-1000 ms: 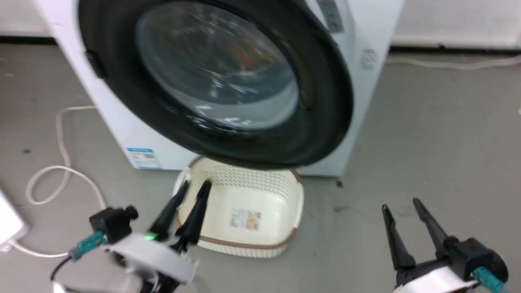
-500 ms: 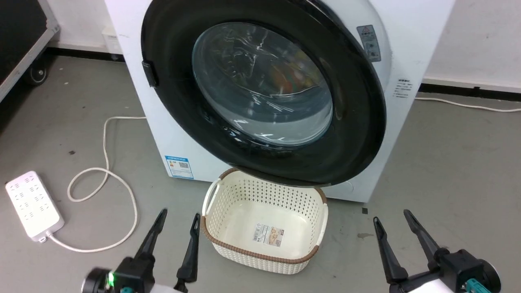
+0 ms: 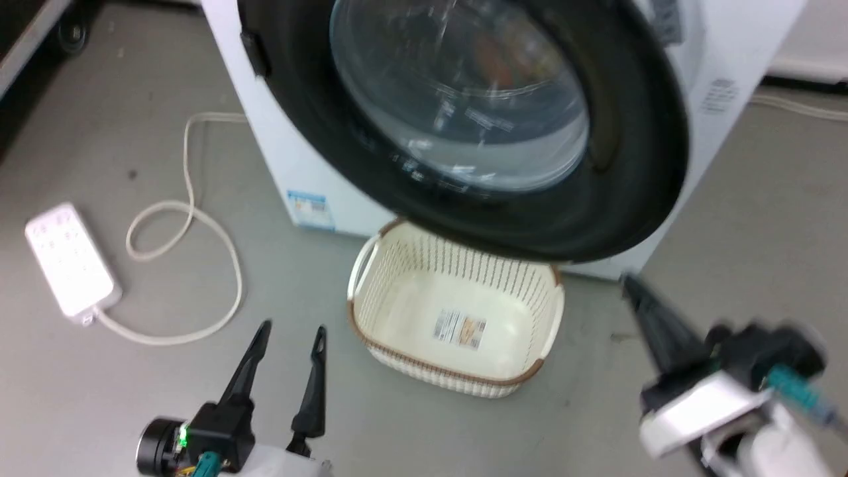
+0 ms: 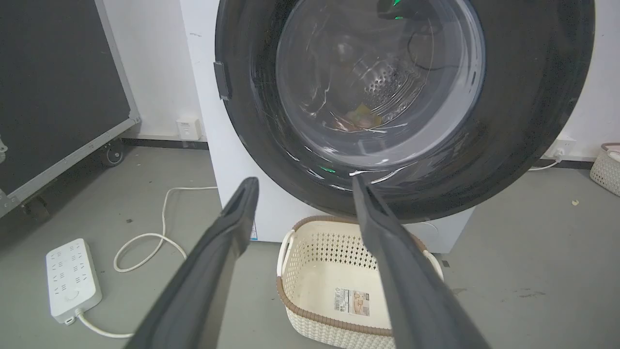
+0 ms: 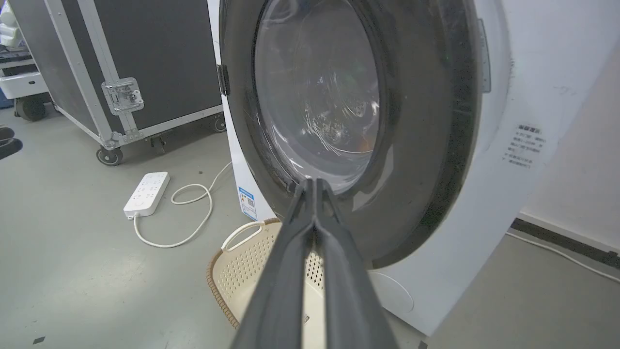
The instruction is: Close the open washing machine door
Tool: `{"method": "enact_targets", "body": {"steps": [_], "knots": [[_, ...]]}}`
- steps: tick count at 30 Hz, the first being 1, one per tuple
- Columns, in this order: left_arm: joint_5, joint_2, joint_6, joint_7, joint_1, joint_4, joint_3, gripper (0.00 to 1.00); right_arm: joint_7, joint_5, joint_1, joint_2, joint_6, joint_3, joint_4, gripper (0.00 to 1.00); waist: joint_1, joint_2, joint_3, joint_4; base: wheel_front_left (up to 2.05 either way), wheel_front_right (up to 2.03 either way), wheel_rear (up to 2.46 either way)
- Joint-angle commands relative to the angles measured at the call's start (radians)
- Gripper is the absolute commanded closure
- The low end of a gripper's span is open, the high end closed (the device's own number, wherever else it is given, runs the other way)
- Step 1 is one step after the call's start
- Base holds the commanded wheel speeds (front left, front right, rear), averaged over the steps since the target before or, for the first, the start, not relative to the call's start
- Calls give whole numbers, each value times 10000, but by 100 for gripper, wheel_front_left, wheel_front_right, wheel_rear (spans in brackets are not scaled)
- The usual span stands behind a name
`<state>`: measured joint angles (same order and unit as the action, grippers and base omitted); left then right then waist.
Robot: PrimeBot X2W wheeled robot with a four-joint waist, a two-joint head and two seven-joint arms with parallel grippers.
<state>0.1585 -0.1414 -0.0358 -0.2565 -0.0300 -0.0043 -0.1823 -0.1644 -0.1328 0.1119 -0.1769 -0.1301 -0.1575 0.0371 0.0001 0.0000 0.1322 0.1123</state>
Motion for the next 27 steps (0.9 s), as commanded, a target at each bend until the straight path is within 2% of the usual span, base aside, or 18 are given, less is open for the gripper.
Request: {"method": "enact_targets", "body": {"steps": [1, 6, 14, 22, 27], "knots": [[-116, 63, 91, -52, 229, 22, 26, 0, 95, -127, 460, -290, -6, -84, -17, 100, -1, 0, 617, 330, 0, 0, 0], [-411, 292, 413, -52, 659, 108, -1, 0, 677, -934, 2251, -1406, -6, -528, 446, 100, -1, 0, 1490, 658, 0, 0, 0], [-630, 611, 803, -53, 1325, 288, -156, 0, 1306, -2253, 4816, -2997, -6, -840, 2133, 100, -1, 0, 2345, 1136, 0, 0, 0], [-684, 785, 893, -53, 1666, 260, -104, 0, 1602, -2992, 6956, -3699, -6, -895, 3729, 100, -1, 0, 2863, 1330, 0, 0, 0], [-644, 837, 932, -53, 1793, 319, -23, 0, 1605, -2978, 7940, -3755, -6, -756, 4833, 100, -1, 0, 2967, 1355, 0, 0, 0]]}}
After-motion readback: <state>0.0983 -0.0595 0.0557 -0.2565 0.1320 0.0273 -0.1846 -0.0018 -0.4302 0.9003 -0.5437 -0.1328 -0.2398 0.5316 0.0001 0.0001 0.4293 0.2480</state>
